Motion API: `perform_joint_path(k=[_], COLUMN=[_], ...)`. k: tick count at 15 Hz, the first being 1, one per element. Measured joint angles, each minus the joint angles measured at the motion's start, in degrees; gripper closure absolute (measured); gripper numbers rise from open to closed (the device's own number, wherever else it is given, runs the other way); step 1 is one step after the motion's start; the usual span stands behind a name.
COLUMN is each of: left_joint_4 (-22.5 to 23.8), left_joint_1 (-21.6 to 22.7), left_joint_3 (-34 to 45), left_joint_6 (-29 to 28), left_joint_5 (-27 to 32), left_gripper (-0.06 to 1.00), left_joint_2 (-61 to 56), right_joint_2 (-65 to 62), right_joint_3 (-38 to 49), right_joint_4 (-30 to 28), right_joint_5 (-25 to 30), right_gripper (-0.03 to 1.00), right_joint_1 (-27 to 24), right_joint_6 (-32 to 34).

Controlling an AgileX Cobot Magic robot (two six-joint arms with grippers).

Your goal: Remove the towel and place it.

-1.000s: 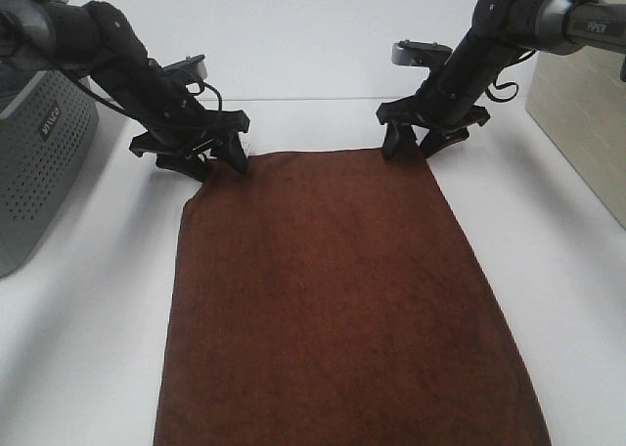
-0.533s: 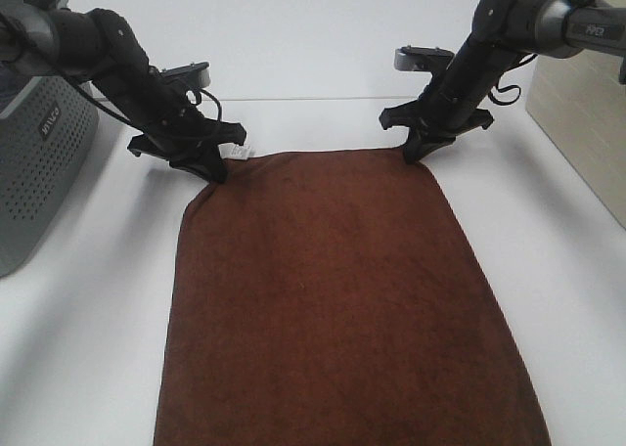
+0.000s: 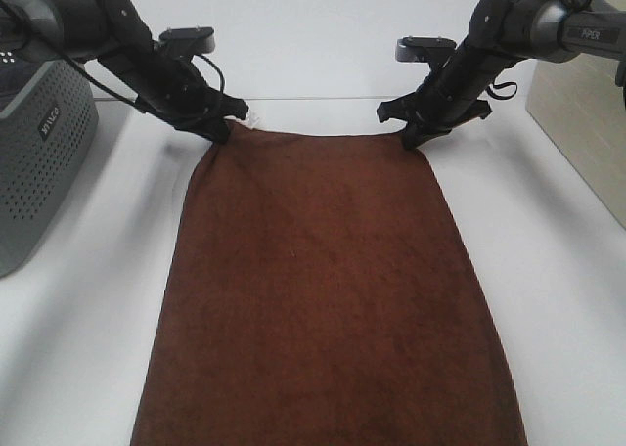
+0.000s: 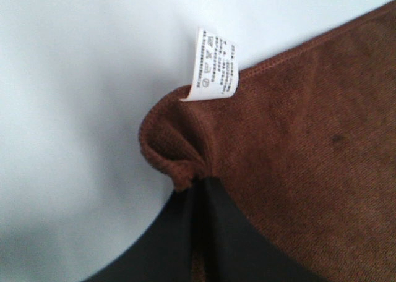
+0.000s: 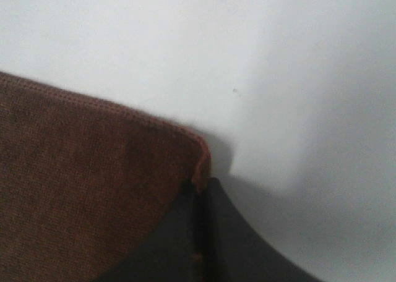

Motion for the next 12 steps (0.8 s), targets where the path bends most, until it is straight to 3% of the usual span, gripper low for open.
perform_joint_path(k=[6,12], left_joint_4=[-0.1,-0.3], left_joint_1=[0.0,-0.2], left_joint_3=[-4.2,-4.2], left_joint_6=[2.6,5.4], left_joint_5=[-10.8,-18.0], left_gripper=[0.94,0.94], left_joint_2=[0.0,0.0], right_joint_2=[-3.2,-3.2], right_joint_3=[0.1,0.1], right_joint_4=[-2.0,-2.0], right_joint_5=[-15.6,-21.5], right_gripper=[0.96,0.96], right_joint_1=[0.0,0.0], right_joint_6=[-0.3,-0.3])
